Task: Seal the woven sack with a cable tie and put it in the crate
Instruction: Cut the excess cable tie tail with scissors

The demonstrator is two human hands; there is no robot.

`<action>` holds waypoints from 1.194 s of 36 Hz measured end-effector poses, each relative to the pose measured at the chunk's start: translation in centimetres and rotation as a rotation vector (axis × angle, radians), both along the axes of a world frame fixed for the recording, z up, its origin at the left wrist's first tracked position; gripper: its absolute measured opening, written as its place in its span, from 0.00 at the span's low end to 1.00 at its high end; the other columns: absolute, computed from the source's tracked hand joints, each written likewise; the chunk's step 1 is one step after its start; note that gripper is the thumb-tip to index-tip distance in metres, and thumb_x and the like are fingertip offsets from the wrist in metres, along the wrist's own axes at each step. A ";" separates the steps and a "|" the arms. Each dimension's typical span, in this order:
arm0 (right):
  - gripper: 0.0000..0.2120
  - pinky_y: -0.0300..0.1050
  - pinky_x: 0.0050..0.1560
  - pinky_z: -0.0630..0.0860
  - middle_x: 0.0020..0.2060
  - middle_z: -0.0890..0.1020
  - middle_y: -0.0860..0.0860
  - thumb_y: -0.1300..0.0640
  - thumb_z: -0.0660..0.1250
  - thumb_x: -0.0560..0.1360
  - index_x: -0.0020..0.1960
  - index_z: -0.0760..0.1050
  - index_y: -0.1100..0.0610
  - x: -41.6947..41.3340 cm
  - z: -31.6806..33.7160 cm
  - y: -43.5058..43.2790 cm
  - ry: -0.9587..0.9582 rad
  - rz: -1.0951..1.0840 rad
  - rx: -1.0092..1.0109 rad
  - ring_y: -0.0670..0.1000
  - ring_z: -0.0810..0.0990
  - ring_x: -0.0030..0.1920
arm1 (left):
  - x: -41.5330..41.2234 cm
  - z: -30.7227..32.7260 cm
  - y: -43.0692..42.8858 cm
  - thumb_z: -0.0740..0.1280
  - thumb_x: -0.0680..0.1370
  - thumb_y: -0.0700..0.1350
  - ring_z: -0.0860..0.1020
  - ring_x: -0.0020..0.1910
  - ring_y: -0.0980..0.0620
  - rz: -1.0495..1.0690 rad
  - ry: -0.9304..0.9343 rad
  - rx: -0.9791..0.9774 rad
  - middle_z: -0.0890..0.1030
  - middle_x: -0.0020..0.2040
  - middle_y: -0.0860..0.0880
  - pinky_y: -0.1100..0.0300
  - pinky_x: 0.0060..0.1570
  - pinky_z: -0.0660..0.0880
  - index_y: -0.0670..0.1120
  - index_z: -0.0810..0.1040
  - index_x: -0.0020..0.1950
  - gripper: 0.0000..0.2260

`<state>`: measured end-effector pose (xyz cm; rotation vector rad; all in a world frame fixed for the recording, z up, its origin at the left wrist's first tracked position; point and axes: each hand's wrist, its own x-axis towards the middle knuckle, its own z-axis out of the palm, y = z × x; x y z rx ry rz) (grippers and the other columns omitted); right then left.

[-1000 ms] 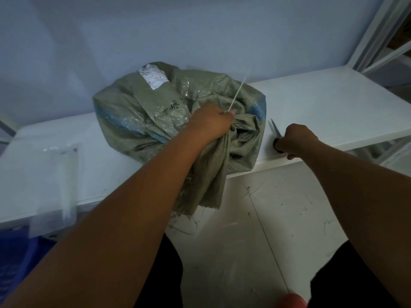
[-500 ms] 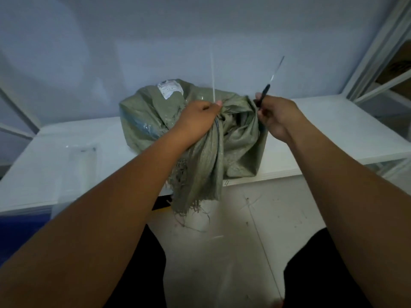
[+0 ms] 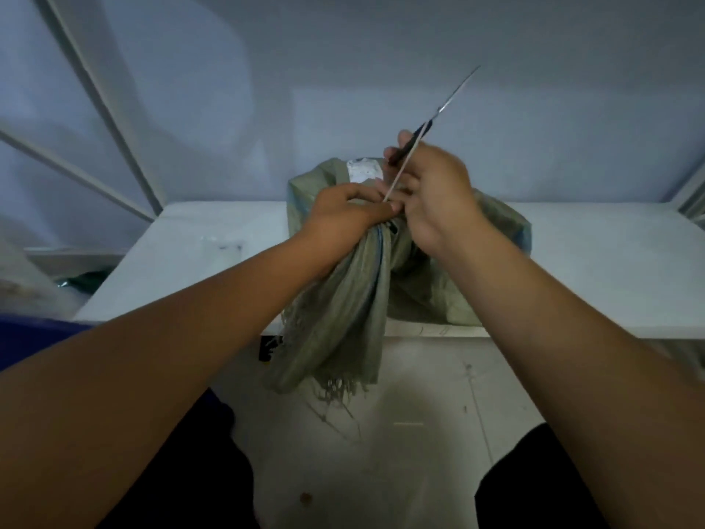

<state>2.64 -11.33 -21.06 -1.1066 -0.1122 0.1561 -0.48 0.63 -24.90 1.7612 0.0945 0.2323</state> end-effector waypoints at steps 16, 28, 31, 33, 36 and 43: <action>0.11 0.51 0.37 0.83 0.54 0.81 0.61 0.54 0.68 0.76 0.54 0.72 0.58 1.3 -2.2 -0.5 -0.284 -0.330 -0.254 0.57 0.87 0.40 | 0.8 0.7 -1.0 0.75 0.73 0.40 0.84 0.49 0.50 -0.105 0.068 -0.108 0.85 0.52 0.41 0.56 0.54 0.80 0.39 0.81 0.54 0.11; 0.06 0.48 0.48 0.82 0.36 0.83 0.50 0.60 0.67 0.80 0.47 0.69 0.57 2.2 -2.0 -2.8 -0.164 -0.122 -0.035 0.59 0.86 0.40 | 2.7 1.1 0.0 0.72 0.76 0.48 0.83 0.40 0.60 -0.006 0.104 -0.151 0.86 0.40 0.54 0.70 0.45 0.77 0.49 0.85 0.41 0.05; 0.05 0.48 0.51 0.80 0.43 0.81 0.54 0.61 0.69 0.78 0.49 0.72 0.57 2.8 -2.3 -3.5 -0.271 -0.001 -0.169 0.56 0.85 0.46 | 3.1 1.2 0.9 0.74 0.73 0.53 0.83 0.50 0.54 -0.002 0.124 -0.106 0.87 0.46 0.53 0.60 0.61 0.75 0.52 0.86 0.38 0.07; 0.08 0.48 0.51 0.78 0.48 0.82 0.53 0.57 0.73 0.74 0.50 0.75 0.53 3.1 -2.4 -4.1 -0.412 0.011 -0.407 0.53 0.83 0.50 | 3.0 1.4 1.2 0.74 0.72 0.56 0.82 0.55 0.51 -0.008 0.141 -0.086 0.86 0.52 0.50 0.54 0.67 0.72 0.52 0.87 0.44 0.09; 0.10 0.43 0.49 0.77 0.51 0.82 0.53 0.59 0.74 0.72 0.50 0.76 0.52 3.0 -2.1 -4.8 -0.532 0.090 -0.570 0.50 0.83 0.49 | 2.7 1.9 1.7 0.74 0.73 0.54 0.82 0.51 0.56 -0.004 0.134 -0.086 0.86 0.50 0.52 0.61 0.62 0.74 0.48 0.85 0.51 0.12; 0.14 0.50 0.52 0.78 0.50 0.79 0.54 0.59 0.76 0.69 0.52 0.76 0.54 3.3 -2.3 -5.9 -0.524 0.214 -0.737 0.53 0.82 0.47 | 1.8 2.3 1.9 0.73 0.76 0.42 0.82 0.36 0.58 -0.019 0.051 -0.186 0.85 0.36 0.51 0.67 0.44 0.78 0.44 0.85 0.42 0.04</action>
